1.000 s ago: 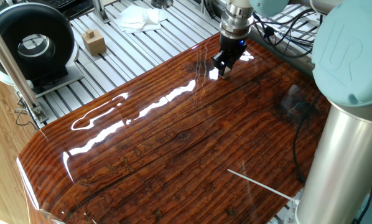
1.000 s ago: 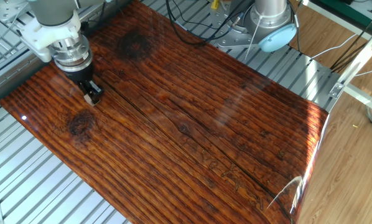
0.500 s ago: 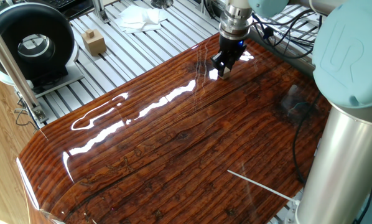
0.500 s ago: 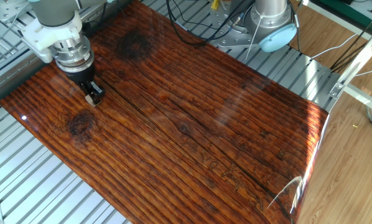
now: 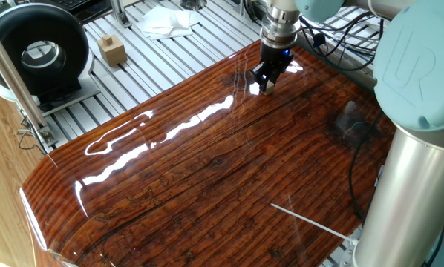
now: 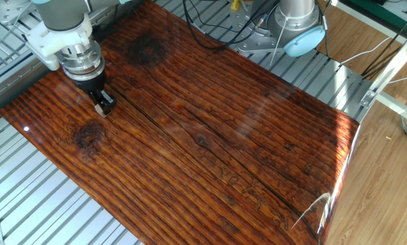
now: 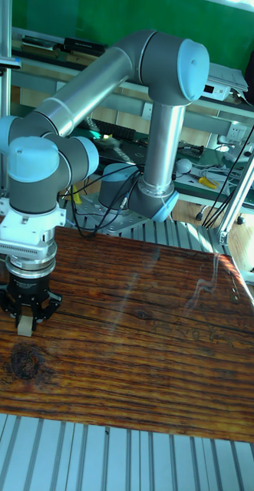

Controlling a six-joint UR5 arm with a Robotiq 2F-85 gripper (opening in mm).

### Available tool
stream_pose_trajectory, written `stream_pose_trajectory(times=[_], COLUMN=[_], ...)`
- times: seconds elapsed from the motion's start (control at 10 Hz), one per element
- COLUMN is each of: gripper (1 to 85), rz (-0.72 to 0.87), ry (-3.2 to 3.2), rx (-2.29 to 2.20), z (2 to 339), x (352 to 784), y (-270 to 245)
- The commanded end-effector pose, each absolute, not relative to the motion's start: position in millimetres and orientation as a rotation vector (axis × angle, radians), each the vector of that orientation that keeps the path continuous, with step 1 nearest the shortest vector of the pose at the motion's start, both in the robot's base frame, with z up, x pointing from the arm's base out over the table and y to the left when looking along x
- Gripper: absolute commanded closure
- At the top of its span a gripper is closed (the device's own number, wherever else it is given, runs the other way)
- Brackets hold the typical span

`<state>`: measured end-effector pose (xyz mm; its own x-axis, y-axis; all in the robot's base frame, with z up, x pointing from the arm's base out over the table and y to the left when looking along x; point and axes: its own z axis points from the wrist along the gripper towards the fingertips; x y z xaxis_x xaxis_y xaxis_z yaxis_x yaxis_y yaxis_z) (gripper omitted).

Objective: Hold a small block with the gripper and sweep it from left to right on the table

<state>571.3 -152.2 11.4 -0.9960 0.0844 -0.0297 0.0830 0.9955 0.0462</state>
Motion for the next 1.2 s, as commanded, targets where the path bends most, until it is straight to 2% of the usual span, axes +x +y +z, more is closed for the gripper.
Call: stream_pose_trajectory(times=[0.0, 1.1], gripper=[84.7, 84.7], rz=[0.097, 0.15], ry=[3.104, 3.11], rx=[0.155, 0.192], z=[12.7, 12.9], x=[572.0, 571.2], y=[-145.7, -128.2])
